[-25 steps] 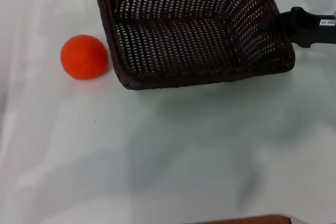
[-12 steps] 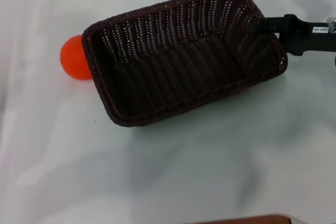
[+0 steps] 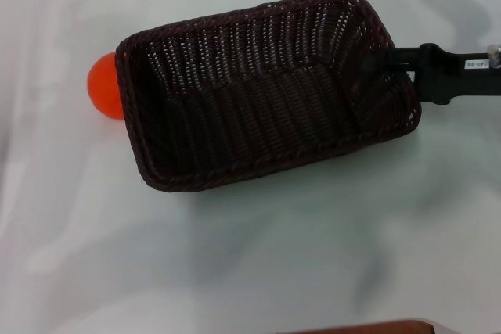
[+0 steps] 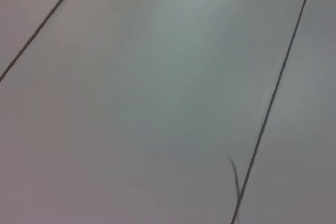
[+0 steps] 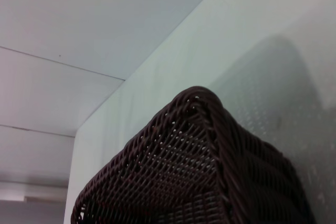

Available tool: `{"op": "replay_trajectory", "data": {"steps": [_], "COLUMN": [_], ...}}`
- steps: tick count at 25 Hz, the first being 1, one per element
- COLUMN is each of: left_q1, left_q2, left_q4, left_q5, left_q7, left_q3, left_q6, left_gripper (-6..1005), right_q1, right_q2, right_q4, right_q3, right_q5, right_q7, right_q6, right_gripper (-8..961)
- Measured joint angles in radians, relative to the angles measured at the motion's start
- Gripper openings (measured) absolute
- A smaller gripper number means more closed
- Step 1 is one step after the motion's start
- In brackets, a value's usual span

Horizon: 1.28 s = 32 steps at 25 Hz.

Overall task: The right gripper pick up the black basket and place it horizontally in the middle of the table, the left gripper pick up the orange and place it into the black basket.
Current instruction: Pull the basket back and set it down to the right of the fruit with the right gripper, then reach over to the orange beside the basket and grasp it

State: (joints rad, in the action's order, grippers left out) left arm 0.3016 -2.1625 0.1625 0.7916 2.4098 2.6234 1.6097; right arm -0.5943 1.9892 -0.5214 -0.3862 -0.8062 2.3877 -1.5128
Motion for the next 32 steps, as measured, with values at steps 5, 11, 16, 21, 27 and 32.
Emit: {"op": "replay_trajectory", "data": {"steps": [5, 11, 16, 21, 27, 32], "left_q1": [-0.018, -0.056, -0.050, -0.024, 0.022, 0.047], "left_q2": [0.011, 0.054, 0.098, 0.116, 0.121, 0.117], "left_q4": [0.053, 0.134, 0.138, 0.145, 0.145, 0.145], "left_q5": [0.035, 0.118, 0.226, 0.345, 0.457, 0.497], "left_q7": [-0.011, -0.020, -0.028, -0.100, -0.159, -0.179], "left_q3": [-0.082, -0.250, -0.341, -0.403, -0.441, -0.445], "left_q6": [-0.030, -0.157, -0.270, -0.369, -0.434, -0.452], "left_gripper": [795, 796, 797, 796, 796, 796], "right_q1": [0.012, 0.036, 0.045, 0.029, 0.015, 0.016], "right_q2": [-0.021, -0.075, -0.095, -0.092, -0.085, -0.074], "right_q4": [-0.007, -0.009, -0.010, -0.011, 0.001, 0.002], "right_q3": [0.019, 0.034, 0.038, 0.032, 0.032, 0.032], "right_q5": [-0.009, -0.121, -0.240, -0.263, -0.263, -0.264], "right_q7": [0.000, -0.008, -0.022, -0.039, -0.055, -0.064], "right_q6": [-0.011, -0.037, -0.045, -0.031, -0.010, 0.002], "right_gripper": [794, 789, 786, 783, 782, 781]}}
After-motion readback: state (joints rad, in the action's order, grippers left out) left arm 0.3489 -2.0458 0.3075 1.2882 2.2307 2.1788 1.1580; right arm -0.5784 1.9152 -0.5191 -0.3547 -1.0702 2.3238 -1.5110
